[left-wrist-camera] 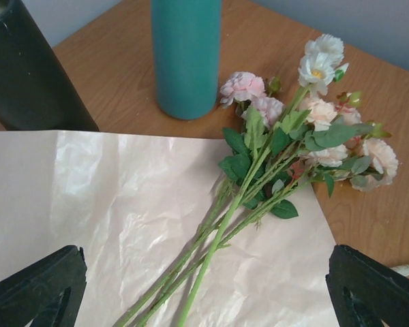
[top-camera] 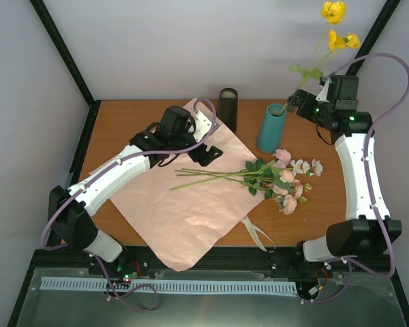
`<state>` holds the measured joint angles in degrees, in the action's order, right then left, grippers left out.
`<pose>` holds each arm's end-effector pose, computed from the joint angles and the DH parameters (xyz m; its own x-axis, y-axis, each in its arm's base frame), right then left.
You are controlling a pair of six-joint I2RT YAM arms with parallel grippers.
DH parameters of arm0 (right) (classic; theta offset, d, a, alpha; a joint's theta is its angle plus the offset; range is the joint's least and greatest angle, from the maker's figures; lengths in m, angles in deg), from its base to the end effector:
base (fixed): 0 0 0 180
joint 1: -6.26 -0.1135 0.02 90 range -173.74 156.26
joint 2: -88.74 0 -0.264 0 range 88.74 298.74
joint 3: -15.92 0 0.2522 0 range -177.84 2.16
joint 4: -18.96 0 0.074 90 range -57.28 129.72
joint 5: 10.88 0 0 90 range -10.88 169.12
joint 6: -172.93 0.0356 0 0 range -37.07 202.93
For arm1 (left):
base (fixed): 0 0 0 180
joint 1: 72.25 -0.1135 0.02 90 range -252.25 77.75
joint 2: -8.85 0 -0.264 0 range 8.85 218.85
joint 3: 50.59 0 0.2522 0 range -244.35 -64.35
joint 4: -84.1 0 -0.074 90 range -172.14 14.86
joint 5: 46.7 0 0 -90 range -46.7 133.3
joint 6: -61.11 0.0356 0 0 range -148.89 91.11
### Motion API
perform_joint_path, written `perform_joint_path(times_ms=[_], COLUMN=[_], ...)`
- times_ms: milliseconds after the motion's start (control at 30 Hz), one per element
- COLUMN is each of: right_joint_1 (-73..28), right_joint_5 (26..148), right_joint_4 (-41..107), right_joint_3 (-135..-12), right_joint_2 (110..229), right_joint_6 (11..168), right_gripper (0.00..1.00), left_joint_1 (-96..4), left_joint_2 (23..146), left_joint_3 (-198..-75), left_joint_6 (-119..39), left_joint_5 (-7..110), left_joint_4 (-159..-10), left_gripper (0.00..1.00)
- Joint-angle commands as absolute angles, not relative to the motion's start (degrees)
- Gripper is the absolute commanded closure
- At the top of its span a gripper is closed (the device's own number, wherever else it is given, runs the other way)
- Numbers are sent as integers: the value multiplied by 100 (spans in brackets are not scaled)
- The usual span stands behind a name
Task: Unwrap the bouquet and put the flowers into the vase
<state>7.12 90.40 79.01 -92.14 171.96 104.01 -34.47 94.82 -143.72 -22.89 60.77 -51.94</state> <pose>0.3068 0.0024 0.4188 -0.5901 0.3616 -0.7218 0.0720 0.9141 0.3991 0.2607 -0.2156 0.3436 -0.3899 0.4284 -0.8151 0.8196 0.5650 -0.0951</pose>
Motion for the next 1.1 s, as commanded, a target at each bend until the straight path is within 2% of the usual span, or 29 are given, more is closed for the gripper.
perform_joint_path(times_ms=[0, 133, 333, 500, 767, 1067], right_joint_1=[678, 678, 678, 678, 678, 678], right_joint_5=[8930, 8768, 8848, 8899, 9406, 9645], right_joint_4=[8491, 8777, 8964, 9242, 9518, 9357], right_joint_3=[-9234, -8889, -7940, -7245, -6814, -6677], right_joint_2=[16610, 16018, 14834, 14175, 13837, 14030], right_joint_6=[10402, 10376, 10209, 10029, 10177, 10279], right_gripper=[0, 0, 0, 0, 0, 0], left_joint_1=[-3394, -3395, -3393, -3390, -3389, -3395], left_joint_2=[9606, 9727, 9925, 10320, 10921, 11453], left_joint_3=[-14661, -14361, -13783, -13514, -13087, -12962], left_joint_6=[-2017, -1761, -1396, -1310, -1235, -1043], left_joint_5=[5898, 6073, 6305, 6018, 5807, 5631], left_joint_4=[-4978, -5066, -5483, -5711, -6102, -6217], left_gripper=[4, 11, 15, 22, 32, 47])
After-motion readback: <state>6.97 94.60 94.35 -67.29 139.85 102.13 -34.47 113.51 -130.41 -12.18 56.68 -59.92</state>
